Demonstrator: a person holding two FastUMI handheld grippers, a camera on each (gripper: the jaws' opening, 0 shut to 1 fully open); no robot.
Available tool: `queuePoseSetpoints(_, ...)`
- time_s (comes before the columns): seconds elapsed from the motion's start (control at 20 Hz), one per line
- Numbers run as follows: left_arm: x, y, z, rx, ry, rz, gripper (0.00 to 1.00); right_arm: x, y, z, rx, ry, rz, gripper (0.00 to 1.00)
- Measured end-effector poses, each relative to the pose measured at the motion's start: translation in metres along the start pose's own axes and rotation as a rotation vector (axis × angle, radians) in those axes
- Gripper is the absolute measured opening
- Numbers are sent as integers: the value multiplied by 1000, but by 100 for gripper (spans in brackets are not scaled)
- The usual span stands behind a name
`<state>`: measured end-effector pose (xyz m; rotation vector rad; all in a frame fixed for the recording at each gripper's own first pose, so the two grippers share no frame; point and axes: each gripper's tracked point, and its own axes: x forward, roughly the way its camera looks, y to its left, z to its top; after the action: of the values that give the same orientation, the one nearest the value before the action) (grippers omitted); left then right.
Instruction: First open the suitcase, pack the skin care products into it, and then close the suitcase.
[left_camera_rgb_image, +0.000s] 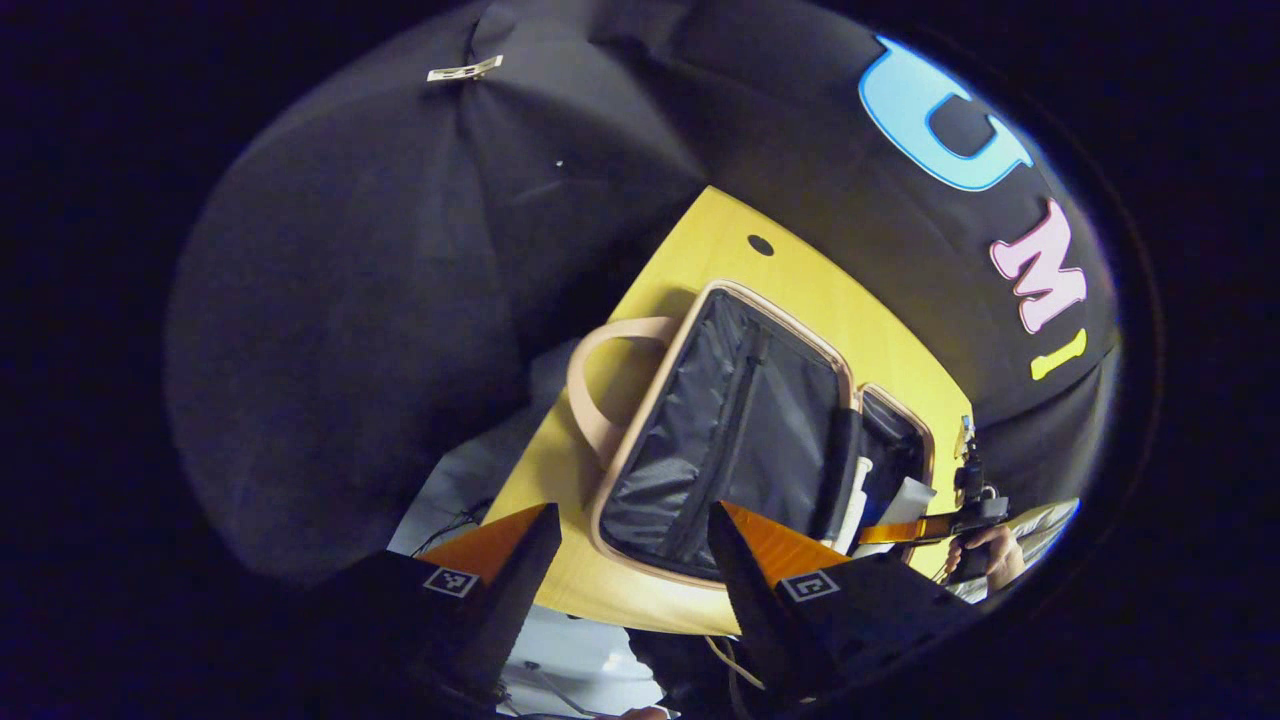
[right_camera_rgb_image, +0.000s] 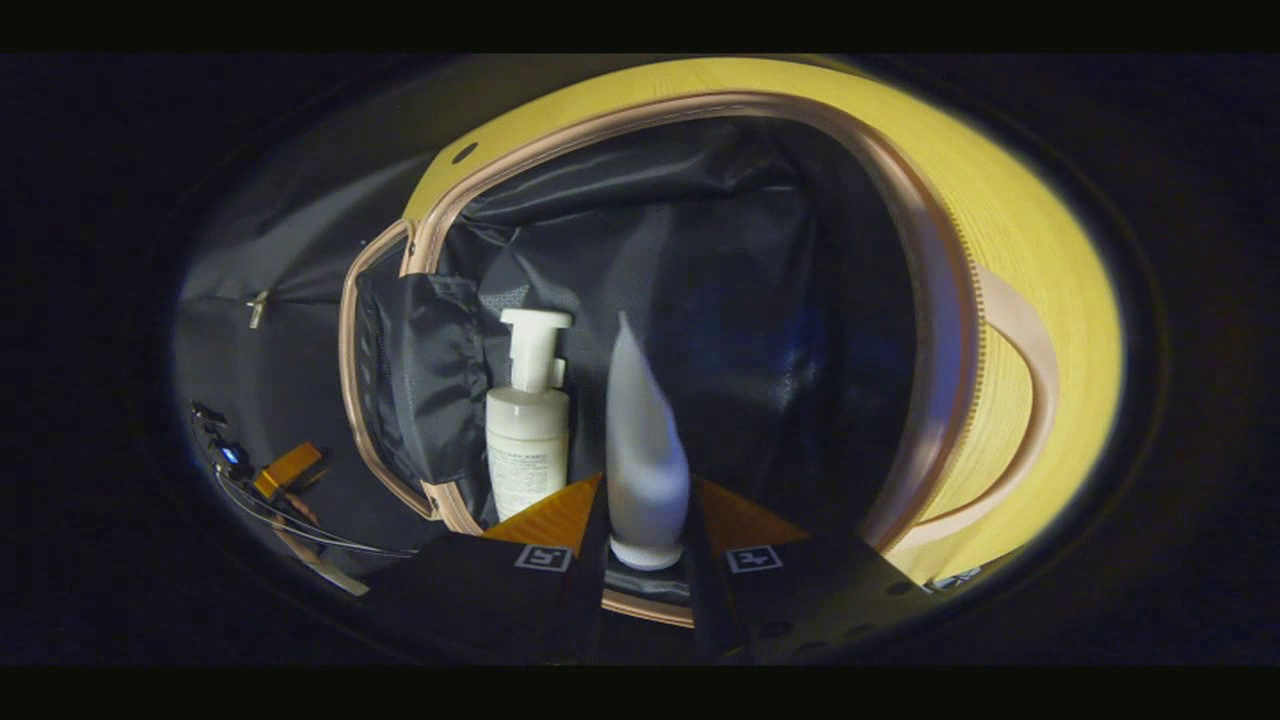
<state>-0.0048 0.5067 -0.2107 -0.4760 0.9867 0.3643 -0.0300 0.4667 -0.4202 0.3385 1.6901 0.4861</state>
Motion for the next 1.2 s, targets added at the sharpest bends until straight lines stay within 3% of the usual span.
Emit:
queuePoseSetpoints(0.1, 20, 19, 6, -54, 17, 70, 94, -6, 7, -4, -4, -21, -5, 46)
queuePoseSetpoints(0.2, 31, 23, 15, -116, 24, 61, 94, -19, 15, -1, -4, -67, -25, 79)
queuePoseSetpoints(0.25, 33, 24, 23, -137, 25, 49, 94, -30, 18, 2, -33, -114, -20, 82)
queuePoseSetpoints(0.3, 39, 26, 31, -148, 19, 40, 94, -41, 23, 8, -76, -170, -1, 97)
queuePoseSetpoints(0.5, 60, 24, 67, -113, 4, 46, 93, -104, 34, 20, -238, -358, 45, 97)
queuePoseSetpoints(0.65, 84, 23, 75, -45, 61, 88, 94, -134, 28, 18, -234, -427, 72, 97)
queuePoseSetpoints(0.75, 102, 24, 74, -13, 105, 107, 94, -145, 13, 19, -216, -466, 47, 97)
queuePoseSetpoints(0.85, 122, 47, 71, 28, 131, 214, 94, -154, -2, 19, -209, -491, 13, 97)
queuePoseSetpoints(0.9, 131, 52, 68, 30, 149, 221, 92, -157, -7, 18, -200, -497, 4, 97)
queuePoseSetpoints(0.95, 138, 49, 62, 26, 174, 204, 100, -160, -12, 17, -191, -506, -3, 97)
queuePoseSetpoints(1.0, 143, 36, 51, -6, 201, 153, 91, -163, -16, 17, -180, -514, -6, 97)
queuePoseSetpoints(1.05, 141, 31, 51, -15, 205, 154, 66, -167, -19, 17, -169, -521, -6, 98)
queuePoseSetpoints(1.15, 152, 29, 59, 60, 187, 184, 15, -168, -25, 19, -154, -532, -8, 97)
queuePoseSetpoints(1.2, 146, 28, 61, 97, 179, 187, 16, -169, -25, 19, -148, -533, -5, 97)
